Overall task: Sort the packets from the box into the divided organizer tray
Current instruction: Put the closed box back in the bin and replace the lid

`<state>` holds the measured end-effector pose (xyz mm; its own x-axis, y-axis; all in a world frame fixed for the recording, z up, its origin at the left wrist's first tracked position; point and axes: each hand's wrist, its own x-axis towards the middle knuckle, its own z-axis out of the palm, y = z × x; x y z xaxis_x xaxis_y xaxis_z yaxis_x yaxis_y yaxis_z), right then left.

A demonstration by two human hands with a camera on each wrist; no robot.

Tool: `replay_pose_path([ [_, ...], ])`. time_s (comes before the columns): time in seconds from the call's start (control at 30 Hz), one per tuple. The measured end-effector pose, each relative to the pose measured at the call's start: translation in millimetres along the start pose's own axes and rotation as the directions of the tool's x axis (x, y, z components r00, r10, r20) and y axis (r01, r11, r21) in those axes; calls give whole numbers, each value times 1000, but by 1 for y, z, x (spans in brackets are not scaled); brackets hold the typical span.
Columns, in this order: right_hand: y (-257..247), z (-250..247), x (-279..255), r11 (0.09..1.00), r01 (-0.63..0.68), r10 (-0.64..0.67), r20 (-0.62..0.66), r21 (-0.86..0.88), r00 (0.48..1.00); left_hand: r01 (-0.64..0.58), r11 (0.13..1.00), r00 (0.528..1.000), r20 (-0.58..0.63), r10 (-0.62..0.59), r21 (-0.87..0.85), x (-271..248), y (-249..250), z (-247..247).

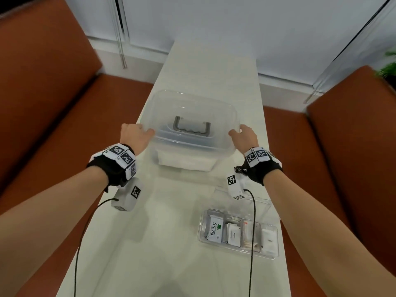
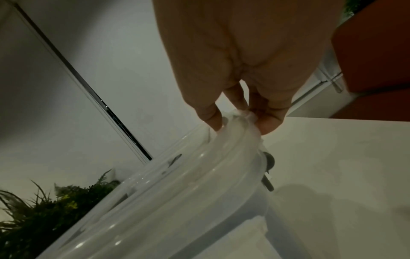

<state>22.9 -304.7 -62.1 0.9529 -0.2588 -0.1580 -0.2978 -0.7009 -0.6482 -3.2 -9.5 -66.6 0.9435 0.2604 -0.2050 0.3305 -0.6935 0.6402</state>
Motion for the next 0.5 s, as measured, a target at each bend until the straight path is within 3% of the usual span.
replay_pose_path([
  [0.4, -5, 11, 0, 993, -46, 46, 2, -105, 999, 206, 962, 971, -87, -225, -180, 5, 1, 6],
  [0.5, -5, 4, -7, 996, -29, 29, -1, -81, 1000, 200, 964, 974, -73, -215, -172, 12, -2, 7],
])
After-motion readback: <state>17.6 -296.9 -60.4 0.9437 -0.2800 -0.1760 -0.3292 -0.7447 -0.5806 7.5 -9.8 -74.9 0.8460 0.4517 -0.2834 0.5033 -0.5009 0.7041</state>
